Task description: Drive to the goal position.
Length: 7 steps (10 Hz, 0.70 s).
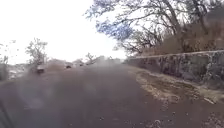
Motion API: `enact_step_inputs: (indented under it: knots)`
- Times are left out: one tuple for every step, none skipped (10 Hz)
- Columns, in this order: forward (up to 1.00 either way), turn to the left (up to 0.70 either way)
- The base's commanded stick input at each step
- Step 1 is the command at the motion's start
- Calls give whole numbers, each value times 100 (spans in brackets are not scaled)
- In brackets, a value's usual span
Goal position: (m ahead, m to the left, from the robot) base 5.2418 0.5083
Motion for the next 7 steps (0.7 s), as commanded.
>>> enact_step_inputs:
  knots:
    - [70,0]
    - [70,0]
    - [70,0]
    - [70,0]
    - [70,0]
    - [70,0]
    - [70,0]
